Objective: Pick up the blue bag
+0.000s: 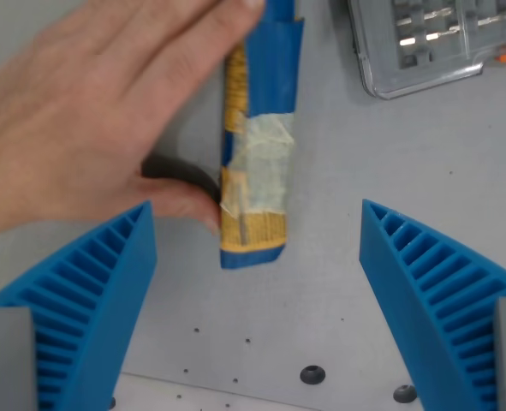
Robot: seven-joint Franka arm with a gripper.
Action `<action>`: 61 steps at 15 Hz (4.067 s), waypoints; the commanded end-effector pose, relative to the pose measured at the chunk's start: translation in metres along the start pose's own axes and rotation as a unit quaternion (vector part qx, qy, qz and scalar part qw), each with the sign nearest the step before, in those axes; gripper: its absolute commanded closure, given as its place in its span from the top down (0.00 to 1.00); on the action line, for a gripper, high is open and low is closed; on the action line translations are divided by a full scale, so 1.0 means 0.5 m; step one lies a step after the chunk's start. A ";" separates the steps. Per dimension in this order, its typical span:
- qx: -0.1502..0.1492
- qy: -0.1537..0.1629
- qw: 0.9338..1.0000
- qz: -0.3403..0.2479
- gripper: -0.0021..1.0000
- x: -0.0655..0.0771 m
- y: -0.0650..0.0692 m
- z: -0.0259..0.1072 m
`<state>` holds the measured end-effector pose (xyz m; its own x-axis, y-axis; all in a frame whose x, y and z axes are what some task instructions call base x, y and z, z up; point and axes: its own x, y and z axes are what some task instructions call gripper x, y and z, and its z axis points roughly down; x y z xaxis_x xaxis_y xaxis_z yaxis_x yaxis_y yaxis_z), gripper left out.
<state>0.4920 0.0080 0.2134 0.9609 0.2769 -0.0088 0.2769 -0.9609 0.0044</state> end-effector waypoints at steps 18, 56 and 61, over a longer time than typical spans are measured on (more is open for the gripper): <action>0.001 0.060 0.998 -0.029 1.00 -0.022 0.000 0.075; 0.003 0.062 0.998 -0.033 1.00 -0.032 -0.001 0.129; 0.003 0.063 0.997 -0.033 1.00 -0.032 -0.001 0.130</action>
<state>0.4815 0.0073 0.1512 0.9479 0.3187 0.0006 0.3187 -0.9478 0.0070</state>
